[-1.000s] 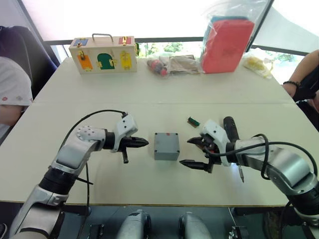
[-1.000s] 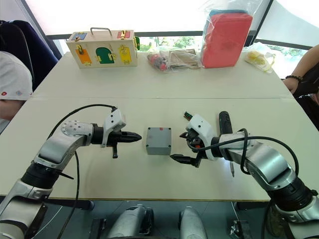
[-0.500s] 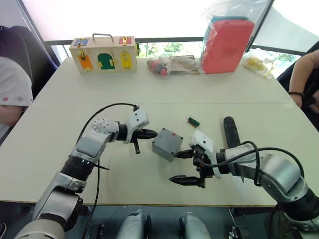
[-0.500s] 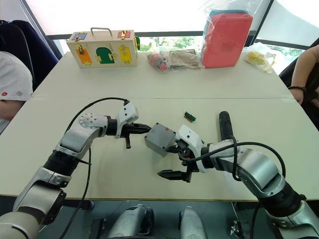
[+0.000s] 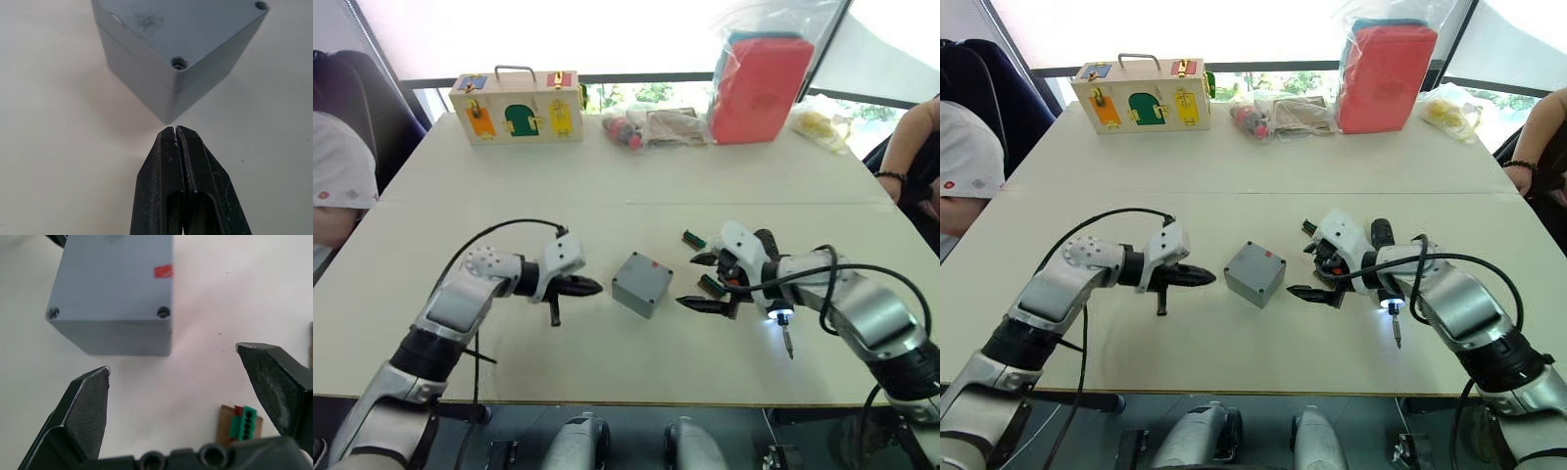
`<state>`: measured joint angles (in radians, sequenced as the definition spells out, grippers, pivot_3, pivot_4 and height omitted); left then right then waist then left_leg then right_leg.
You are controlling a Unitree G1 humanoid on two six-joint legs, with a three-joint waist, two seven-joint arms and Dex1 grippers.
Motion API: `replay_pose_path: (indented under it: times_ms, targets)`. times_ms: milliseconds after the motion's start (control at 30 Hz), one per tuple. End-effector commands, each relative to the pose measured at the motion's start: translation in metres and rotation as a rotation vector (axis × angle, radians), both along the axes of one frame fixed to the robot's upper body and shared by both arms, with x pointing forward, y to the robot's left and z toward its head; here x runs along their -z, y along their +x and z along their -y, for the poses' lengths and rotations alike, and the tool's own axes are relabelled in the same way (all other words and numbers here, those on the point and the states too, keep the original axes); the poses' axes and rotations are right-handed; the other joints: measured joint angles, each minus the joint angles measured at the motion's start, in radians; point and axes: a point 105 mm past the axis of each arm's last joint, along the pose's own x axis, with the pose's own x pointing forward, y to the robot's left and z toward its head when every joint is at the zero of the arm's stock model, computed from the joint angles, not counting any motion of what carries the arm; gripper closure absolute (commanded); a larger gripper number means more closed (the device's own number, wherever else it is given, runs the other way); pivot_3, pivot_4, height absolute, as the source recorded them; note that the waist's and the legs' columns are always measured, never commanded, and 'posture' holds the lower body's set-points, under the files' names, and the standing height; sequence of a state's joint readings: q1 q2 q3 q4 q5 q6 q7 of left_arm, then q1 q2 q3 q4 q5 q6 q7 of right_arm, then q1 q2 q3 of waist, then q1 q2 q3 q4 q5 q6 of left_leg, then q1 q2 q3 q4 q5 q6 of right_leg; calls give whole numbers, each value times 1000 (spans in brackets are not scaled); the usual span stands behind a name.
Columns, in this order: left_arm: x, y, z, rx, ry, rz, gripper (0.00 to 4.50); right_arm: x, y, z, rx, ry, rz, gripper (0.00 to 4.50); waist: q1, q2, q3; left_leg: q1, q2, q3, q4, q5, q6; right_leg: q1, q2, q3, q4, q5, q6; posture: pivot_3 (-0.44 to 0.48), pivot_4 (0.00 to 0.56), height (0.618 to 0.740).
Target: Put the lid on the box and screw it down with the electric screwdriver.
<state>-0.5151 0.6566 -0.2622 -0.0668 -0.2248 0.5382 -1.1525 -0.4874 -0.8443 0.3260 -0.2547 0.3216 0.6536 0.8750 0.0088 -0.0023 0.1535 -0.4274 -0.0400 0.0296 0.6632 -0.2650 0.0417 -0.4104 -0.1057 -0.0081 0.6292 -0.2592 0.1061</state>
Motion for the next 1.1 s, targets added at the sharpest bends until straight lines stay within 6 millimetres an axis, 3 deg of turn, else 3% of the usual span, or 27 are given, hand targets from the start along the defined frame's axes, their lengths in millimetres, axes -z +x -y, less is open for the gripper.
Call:
replay_pose_path:
  times_ms: [33,267,533,1100]
  targets:
    - [-7,-6,8,39,8,28,4500,-3,1,-11,-123,-47,73,46,0,0,0,0,0,0,0,0,0,0,0,0,0,0,0,0,150,740]
    - [0,-10,19,49,18,23,4500,4,-15,-23,-216,-26,16,46,2,0,0,0,0,0,0,0,0,0,1,0,0,1,2,0,150,740]
    - [-3,7,24,10,14,83,4500,5,-35,-30,-217,15,-32,46,3,0,0,0,0,0,0,0,0,0,1,0,0,1,2,0,150,740]
    - [-7,17,21,-14,10,118,4500,4,-37,-33,-197,28,-40,46,3,0,0,0,0,0,0,0,0,0,1,0,0,1,2,0,150,740]
